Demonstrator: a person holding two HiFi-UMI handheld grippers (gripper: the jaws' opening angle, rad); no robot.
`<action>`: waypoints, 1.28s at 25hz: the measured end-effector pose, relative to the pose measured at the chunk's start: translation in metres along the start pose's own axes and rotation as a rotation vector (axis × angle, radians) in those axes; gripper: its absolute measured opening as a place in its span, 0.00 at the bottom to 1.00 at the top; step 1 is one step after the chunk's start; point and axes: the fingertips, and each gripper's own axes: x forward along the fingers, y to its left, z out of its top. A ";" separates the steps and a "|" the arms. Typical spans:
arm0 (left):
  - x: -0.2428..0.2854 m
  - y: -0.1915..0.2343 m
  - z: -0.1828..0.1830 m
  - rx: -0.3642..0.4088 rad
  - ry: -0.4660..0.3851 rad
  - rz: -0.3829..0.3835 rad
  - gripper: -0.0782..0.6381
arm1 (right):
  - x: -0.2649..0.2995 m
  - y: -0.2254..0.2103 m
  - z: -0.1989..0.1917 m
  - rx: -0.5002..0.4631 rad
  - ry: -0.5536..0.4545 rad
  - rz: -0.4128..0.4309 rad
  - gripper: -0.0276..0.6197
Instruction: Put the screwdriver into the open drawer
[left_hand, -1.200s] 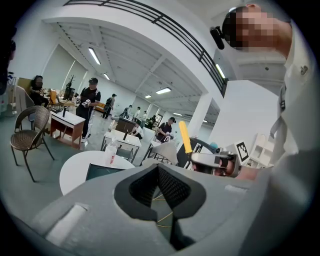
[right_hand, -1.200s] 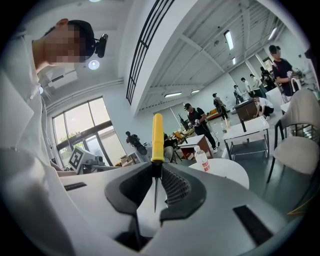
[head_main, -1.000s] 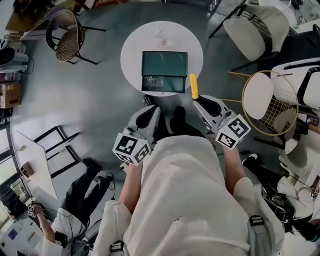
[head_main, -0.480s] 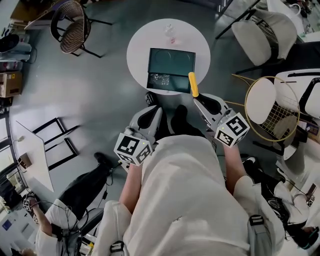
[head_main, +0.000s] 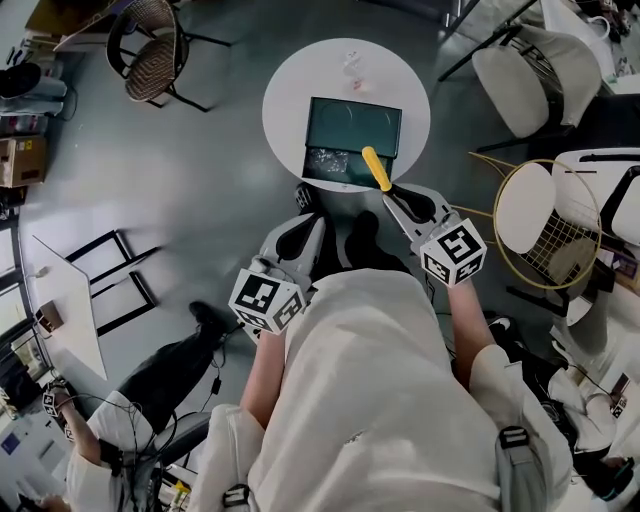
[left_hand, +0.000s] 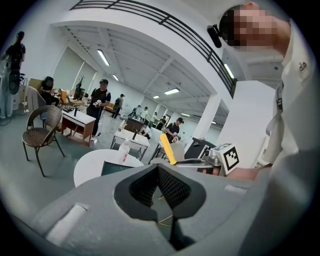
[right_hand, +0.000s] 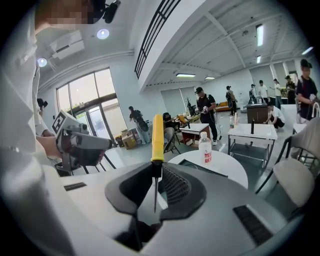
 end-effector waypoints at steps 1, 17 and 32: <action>0.000 0.001 -0.001 -0.002 0.001 0.002 0.13 | 0.004 -0.001 -0.005 -0.013 0.022 -0.003 0.14; -0.015 0.028 -0.002 -0.033 0.015 0.035 0.13 | 0.074 -0.013 -0.071 -0.218 0.315 0.000 0.14; -0.010 0.052 0.005 -0.039 0.054 0.022 0.13 | 0.114 -0.033 -0.127 -0.373 0.538 0.014 0.14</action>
